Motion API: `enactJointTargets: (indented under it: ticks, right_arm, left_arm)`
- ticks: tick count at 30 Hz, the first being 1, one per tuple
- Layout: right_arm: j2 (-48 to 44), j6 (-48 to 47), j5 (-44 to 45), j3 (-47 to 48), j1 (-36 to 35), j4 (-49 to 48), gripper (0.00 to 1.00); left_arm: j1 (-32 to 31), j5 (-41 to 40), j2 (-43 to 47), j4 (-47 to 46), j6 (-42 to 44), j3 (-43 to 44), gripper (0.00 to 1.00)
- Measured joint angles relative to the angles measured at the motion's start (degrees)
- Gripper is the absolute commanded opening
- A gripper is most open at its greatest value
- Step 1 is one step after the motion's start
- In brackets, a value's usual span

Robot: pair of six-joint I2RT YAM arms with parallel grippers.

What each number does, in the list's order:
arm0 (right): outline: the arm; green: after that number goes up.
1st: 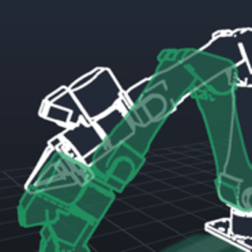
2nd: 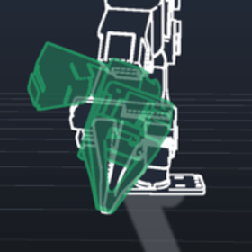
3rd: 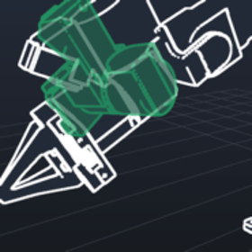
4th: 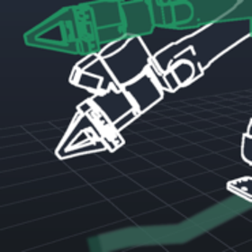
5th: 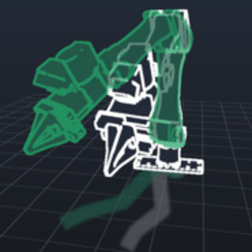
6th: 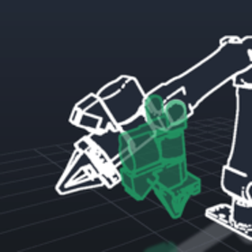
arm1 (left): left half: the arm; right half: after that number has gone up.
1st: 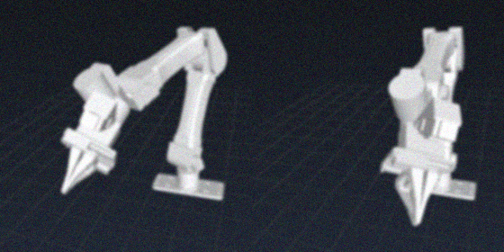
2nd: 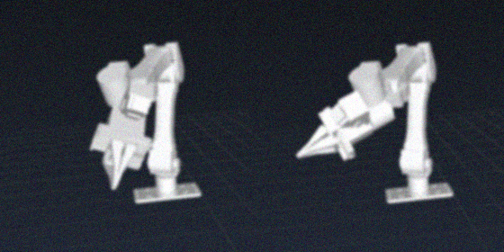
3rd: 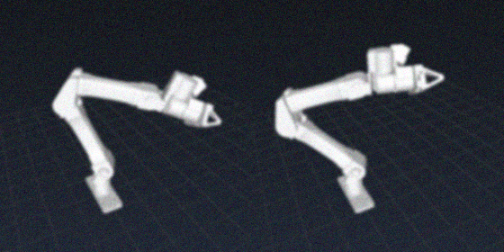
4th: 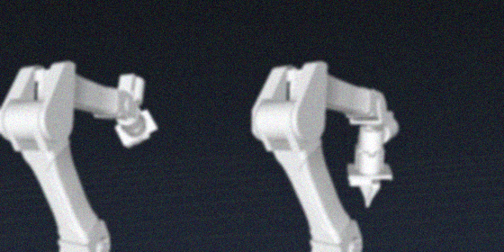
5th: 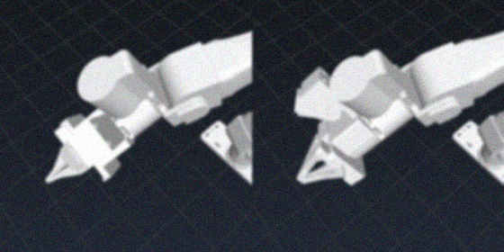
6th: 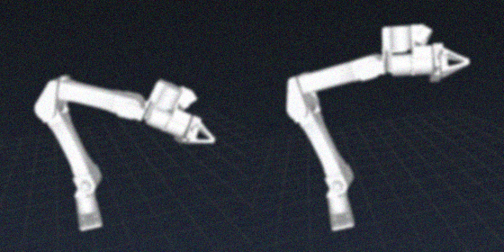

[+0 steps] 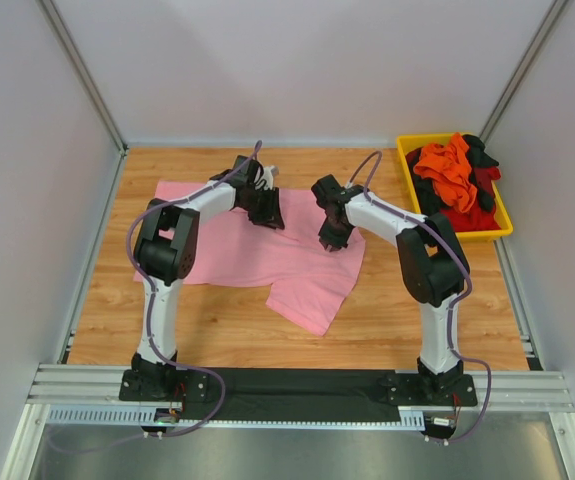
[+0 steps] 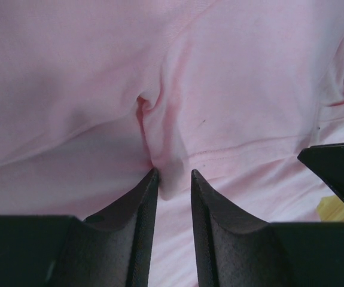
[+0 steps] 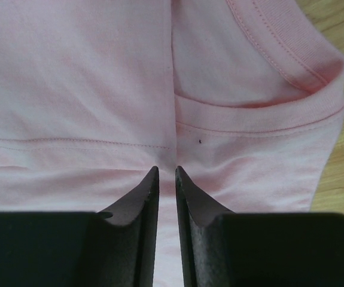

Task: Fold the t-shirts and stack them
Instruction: Fold the tshirt

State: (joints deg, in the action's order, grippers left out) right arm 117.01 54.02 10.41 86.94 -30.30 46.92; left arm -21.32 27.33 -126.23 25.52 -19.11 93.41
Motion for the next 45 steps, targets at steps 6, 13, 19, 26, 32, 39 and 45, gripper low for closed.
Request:
enactJointTargets:
  ticks: [6, 13, 19, 26, 32, 39, 45]
  right_arm:
    - [0.0, 0.0, 0.0, 0.0, 0.0, 0.2, 0.2]
    - [0.0, 0.0, 0.0, -0.5, 0.1, -0.1, 0.18]
    - [0.0, 0.0, 0.4, -0.7, 0.4, -0.3, 0.07]
    - [0.0, 0.0, 1.1, -1.7, 0.6, -1.0, 0.0]
    - [-0.6, -0.1, 2.3, -1.9, 0.8, -1.1, 0.0]
    - [-5.8, -0.5, 3.8, -3.4, 1.1, -1.2, 0.0]
    - [-8.8, -1.0, 4.9, -4.2, 1.2, -1.5, 0.0]
  left_arm:
    - [0.0, 0.0, -0.5, 0.3, 0.0, 0.3, 0.34]
    - [-0.3, -0.1, -0.6, 0.4, -0.1, 0.4, 0.12]
    - [-0.8, -0.5, -0.6, 0.4, -0.6, 0.4, 0.0]
    - [-0.8, -0.9, -0.6, 0.7, -2.6, 0.4, 0.0]
    - [-0.9, -2.0, -0.6, 2.9, -5.0, 1.7, 0.0]
    - [-0.9, -2.4, -0.2, 4.0, -8.1, 1.7, 0.0]
    - [-1.0, -2.4, 0.1, 5.2, -10.1, 1.7, 0.0]
